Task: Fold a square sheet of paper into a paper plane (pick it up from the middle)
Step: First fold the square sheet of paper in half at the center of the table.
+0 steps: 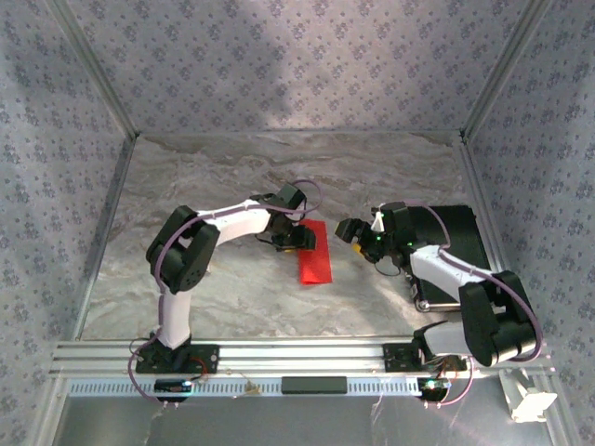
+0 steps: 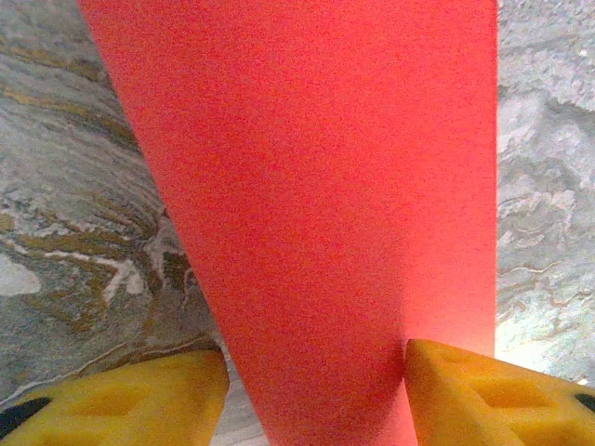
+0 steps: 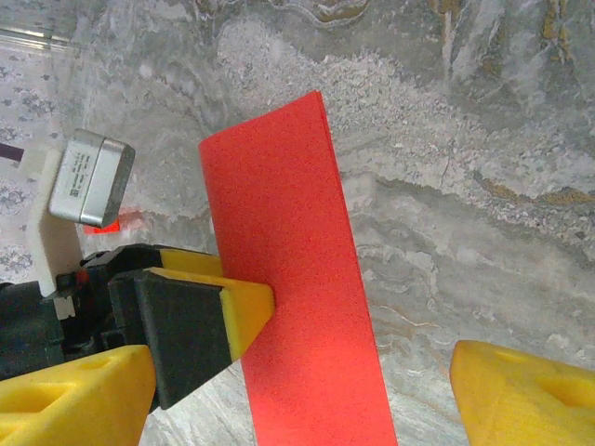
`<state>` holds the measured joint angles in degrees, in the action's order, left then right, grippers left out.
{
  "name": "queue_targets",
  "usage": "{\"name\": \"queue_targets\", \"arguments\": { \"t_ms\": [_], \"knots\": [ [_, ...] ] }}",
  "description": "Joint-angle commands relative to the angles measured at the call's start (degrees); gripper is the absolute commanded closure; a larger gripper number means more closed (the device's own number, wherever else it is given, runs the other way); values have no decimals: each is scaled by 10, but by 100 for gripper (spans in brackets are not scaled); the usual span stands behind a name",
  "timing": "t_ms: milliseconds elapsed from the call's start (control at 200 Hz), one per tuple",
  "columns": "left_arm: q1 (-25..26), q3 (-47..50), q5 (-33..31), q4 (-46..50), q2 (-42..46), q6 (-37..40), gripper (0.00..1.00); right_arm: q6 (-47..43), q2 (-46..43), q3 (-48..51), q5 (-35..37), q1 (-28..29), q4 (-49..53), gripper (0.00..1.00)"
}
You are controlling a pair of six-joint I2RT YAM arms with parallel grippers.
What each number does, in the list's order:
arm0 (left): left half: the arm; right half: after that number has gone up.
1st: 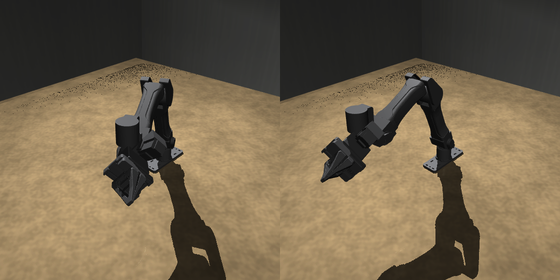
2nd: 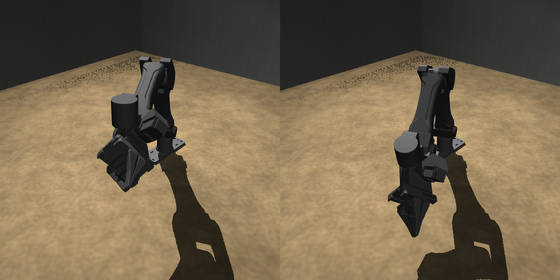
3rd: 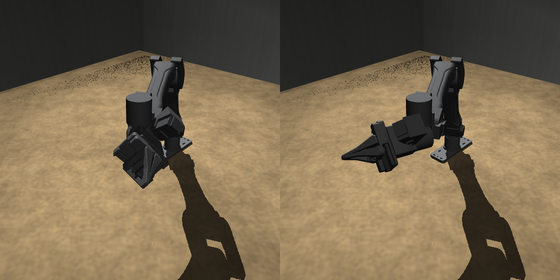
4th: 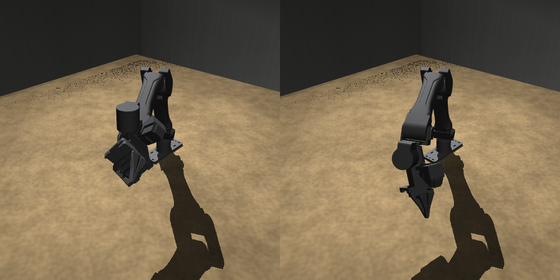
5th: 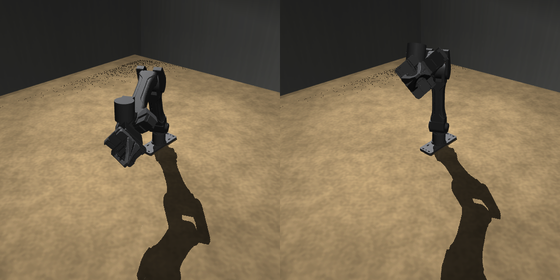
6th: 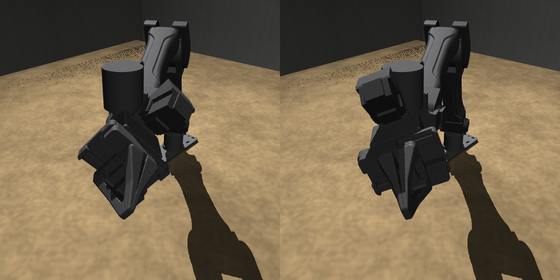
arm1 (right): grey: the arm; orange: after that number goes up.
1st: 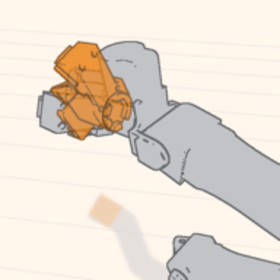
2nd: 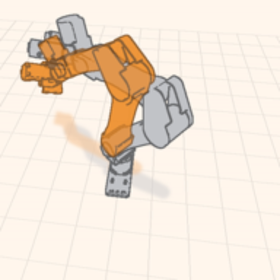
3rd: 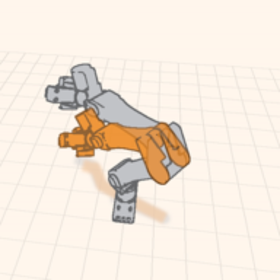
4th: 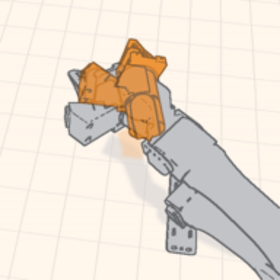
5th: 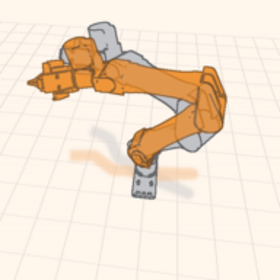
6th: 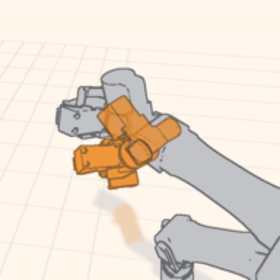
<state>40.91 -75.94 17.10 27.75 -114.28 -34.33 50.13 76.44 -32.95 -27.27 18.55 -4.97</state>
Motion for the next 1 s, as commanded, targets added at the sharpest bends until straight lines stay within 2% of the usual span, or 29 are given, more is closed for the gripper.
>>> {"name": "queue_targets", "arguments": {
  "t_ms": [0,999],
  "knots": [
    [4,13,-42,23,-68,12,43,-10,7,-18,-10,5,1,15],
    [10,-25,-72,66,-112,45,43,-11,7,-19,-3,9,8,14]
  ]
}}
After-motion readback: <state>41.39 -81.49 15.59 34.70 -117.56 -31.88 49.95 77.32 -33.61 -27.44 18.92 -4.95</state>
